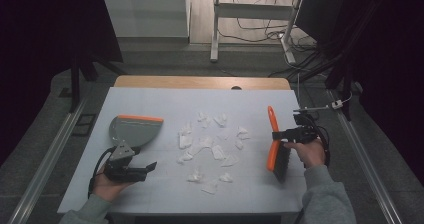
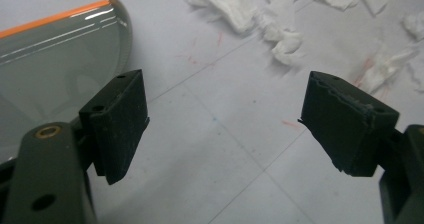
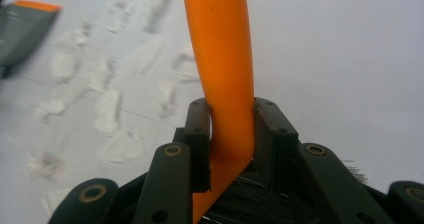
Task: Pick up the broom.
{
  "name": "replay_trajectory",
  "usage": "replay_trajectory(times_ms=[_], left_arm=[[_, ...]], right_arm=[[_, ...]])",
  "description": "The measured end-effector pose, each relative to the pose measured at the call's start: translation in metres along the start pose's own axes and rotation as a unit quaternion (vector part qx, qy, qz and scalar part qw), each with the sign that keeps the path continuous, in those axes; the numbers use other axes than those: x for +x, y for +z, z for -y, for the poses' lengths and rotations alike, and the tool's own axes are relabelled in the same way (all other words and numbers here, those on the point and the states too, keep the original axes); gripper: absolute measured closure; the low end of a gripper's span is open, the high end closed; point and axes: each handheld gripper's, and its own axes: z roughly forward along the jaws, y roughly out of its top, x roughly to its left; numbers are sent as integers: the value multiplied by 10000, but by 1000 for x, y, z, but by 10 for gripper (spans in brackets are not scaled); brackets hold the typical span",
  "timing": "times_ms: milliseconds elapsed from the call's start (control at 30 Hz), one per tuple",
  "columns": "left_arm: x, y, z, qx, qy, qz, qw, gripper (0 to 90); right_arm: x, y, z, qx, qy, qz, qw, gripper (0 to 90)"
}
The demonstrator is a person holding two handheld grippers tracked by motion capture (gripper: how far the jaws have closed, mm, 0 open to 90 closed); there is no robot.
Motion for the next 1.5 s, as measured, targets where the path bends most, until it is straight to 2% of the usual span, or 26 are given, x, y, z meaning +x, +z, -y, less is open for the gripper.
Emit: replay_trajectory(times_ms=[67, 233, 467, 567, 600, 633, 667, 733, 867, 1000, 1167, 1267, 1500], left_arm=[[-2, 0, -2, -24, 21, 10, 10000, 197], [-13, 4, -12, -73, 132, 78, 9999, 198], [-41, 13, -36, -133, 501, 201, 9985, 195], [-53, 19, -48, -228, 581, 336, 9975, 195], [-57, 22, -52, -248, 613, 387, 9971, 195], [-61, 25, -55, -237, 663, 429, 9966, 195], [-65, 29, -58, -240, 703, 454, 9962, 195], [-72, 35, -64, -240, 754, 504, 9956, 195], [-84, 42, -72, -335, 733, 657, 9946, 196], [-96, 47, -80, -459, 757, 687, 9937, 198], [-111, 59, -88, -502, 878, 768, 9919, 201], [-119, 66, -92, -544, 885, 823, 9912, 205], [-132, 83, -93, -602, 1020, 833, 9895, 221]], right_arm=[[7, -1, -2, -160, -99, -203, 9996, 706], [18, 3, -6, -272, -163, -390, 9987, 705], [38, 11, -8, -596, -216, -753, 9951, 705], [46, 11, -8, -726, -271, -860, 9933, 705], [49, 11, -8, -803, -282, -873, 9925, 705], [54, 12, -8, -891, -285, -1008, 9905, 705], [54, 12, -8, -891, -285, -1008, 9905, 705], [60, 15, -8, -1001, -266, -1104, 9885, 705], [74, 22, -6, -1150, -315, -1332, 9839, 704], [85, 29, -4, -1347, -234, -1570, 9781, 704], [96, 34, 1, -1532, -212, -1599, 9750, 704], [101, 37, 4, -1614, -202, -1571, 9741, 704], [105, 43, 10, -1836, -57, -1523, 9711, 703]])
